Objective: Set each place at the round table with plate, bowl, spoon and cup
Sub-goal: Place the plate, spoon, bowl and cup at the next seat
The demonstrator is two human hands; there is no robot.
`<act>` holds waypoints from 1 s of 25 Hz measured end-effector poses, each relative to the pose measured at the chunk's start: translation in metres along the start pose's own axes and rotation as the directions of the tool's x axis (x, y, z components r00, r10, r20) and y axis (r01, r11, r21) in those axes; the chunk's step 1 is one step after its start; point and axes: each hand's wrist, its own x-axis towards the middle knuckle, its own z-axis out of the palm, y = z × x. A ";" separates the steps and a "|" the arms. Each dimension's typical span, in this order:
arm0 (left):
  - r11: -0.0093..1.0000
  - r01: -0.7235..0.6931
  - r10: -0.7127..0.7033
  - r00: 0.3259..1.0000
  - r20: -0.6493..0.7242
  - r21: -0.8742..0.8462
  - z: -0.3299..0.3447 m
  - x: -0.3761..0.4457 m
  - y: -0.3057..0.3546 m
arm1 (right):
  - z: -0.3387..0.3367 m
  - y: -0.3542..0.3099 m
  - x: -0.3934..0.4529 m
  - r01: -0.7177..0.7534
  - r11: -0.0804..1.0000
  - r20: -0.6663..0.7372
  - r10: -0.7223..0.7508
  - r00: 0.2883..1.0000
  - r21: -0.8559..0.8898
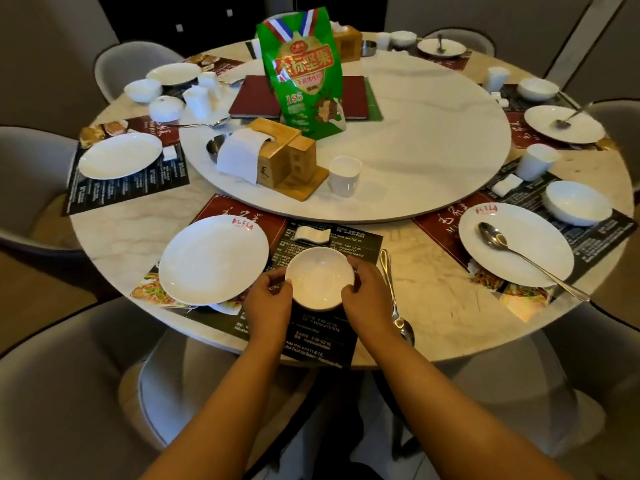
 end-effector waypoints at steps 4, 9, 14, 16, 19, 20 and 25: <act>0.999 -0.035 0.035 0.999 -0.004 0.040 -0.005 0.003 -0.003 | 0.005 -0.001 0.003 0.009 1.000 0.030 -0.009 1.000 0.008; 0.984 -0.135 0.136 0.991 -0.004 0.113 -0.006 0.015 0.013 | 0.000 -0.005 0.022 0.013 0.995 0.015 -0.012 1.000 -0.102; 0.969 -0.236 0.230 0.970 0.079 0.074 0.028 0.057 0.065 | -0.016 -0.026 0.098 0.047 0.999 -0.050 -0.048 0.998 -0.027; 0.983 -0.182 0.180 0.970 0.162 0.001 0.052 0.082 0.087 | -0.021 -0.036 0.140 0.046 0.999 -0.053 -0.046 0.998 -0.015; 0.997 -0.081 0.082 0.960 0.269 -0.015 0.089 0.122 0.112 | -0.020 -0.043 0.198 0.020 0.998 0.027 -0.019 0.999 -0.054; 0.999 -0.051 0.054 0.957 0.286 -0.018 0.099 0.133 0.117 | -0.019 -0.043 0.212 0.021 0.998 0.059 -0.017 0.998 -0.065; 0.998 -0.016 0.031 0.953 0.300 -0.053 0.118 0.163 0.112 | -0.013 -0.038 0.228 0.097 0.995 0.082 -0.094 0.992 -0.035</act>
